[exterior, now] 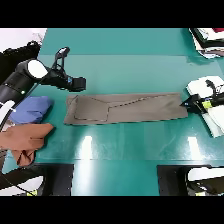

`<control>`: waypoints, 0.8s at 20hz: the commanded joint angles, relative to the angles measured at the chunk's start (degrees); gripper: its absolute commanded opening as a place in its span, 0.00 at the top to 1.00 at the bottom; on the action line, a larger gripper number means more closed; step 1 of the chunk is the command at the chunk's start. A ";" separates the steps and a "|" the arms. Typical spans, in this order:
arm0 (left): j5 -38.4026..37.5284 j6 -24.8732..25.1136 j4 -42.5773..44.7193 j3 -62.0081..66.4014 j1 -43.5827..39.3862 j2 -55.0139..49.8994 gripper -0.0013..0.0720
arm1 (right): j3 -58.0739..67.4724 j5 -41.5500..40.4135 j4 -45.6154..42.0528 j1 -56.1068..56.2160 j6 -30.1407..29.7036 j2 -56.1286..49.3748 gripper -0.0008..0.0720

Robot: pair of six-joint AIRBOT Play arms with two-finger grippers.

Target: Fold the shirts.

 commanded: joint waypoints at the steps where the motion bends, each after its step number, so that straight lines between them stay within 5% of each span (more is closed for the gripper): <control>1: 1.07 -0.55 -0.57 0.09 -3.61 -2.32 0.94 | 1.40 -0.85 0.98 2.80 -0.90 -3.28 0.33; 3: 1.25 -0.52 -1.03 0.22 -5.86 -5.05 0.94 | 2.47 -0.79 0.96 3.82 -1.11 -3.45 0.93; 16: 8.66 1.03 -13.29 12.48 -16.74 -26.64 0.94 | 18.29 4.61 17.97 16.37 1.90 17.51 0.97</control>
